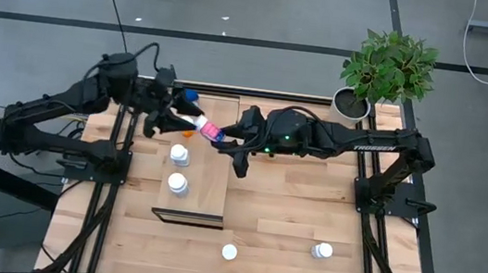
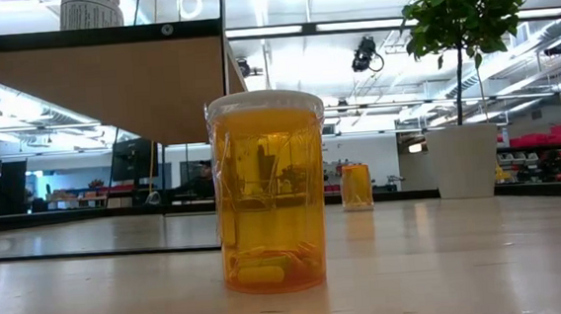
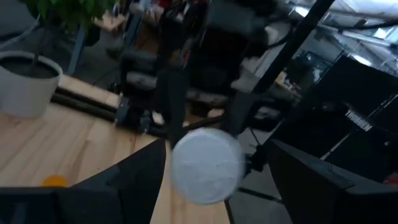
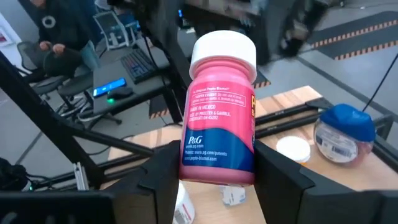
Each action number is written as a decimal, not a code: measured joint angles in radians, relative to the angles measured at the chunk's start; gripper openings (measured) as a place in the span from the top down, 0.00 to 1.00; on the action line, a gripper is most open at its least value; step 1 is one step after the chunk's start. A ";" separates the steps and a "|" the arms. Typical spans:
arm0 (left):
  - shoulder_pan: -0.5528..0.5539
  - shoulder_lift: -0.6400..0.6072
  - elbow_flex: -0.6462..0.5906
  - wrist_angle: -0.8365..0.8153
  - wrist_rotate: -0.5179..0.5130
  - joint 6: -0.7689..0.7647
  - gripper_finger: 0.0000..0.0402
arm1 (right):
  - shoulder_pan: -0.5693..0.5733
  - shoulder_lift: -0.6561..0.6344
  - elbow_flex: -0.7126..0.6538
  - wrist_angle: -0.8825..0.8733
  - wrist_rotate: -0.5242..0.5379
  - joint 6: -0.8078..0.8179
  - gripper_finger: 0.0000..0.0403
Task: Pick and place medicine bottles onto shelf by color
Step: Adjust the pink pill bottle on the shelf
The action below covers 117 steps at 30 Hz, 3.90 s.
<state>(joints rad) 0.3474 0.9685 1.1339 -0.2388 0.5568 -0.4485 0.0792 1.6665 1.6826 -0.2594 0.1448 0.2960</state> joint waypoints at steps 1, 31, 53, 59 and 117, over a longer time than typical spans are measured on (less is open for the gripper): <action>-0.001 0.011 0.000 -0.001 -0.001 0.007 0.28 | 0.002 0.000 0.000 0.002 0.001 0.000 0.55; -0.047 0.027 0.000 -0.007 -0.027 0.055 0.56 | 0.002 0.000 0.000 -0.002 0.005 0.002 0.54; -0.054 0.029 0.000 -0.103 -0.007 0.107 0.51 | -0.003 0.000 0.000 -0.006 -0.093 0.097 0.26; -0.085 0.068 0.000 -0.097 0.033 0.121 0.54 | -0.041 0.011 -0.001 -0.033 -0.182 0.180 0.26; -0.137 0.165 0.000 0.048 0.029 0.066 0.47 | -0.062 0.024 -0.001 -0.086 -0.384 0.258 0.55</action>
<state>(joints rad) 0.2104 1.1332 1.1339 -0.1906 0.5859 -0.3827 0.0177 1.6905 1.6814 -0.3458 -0.2397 0.5538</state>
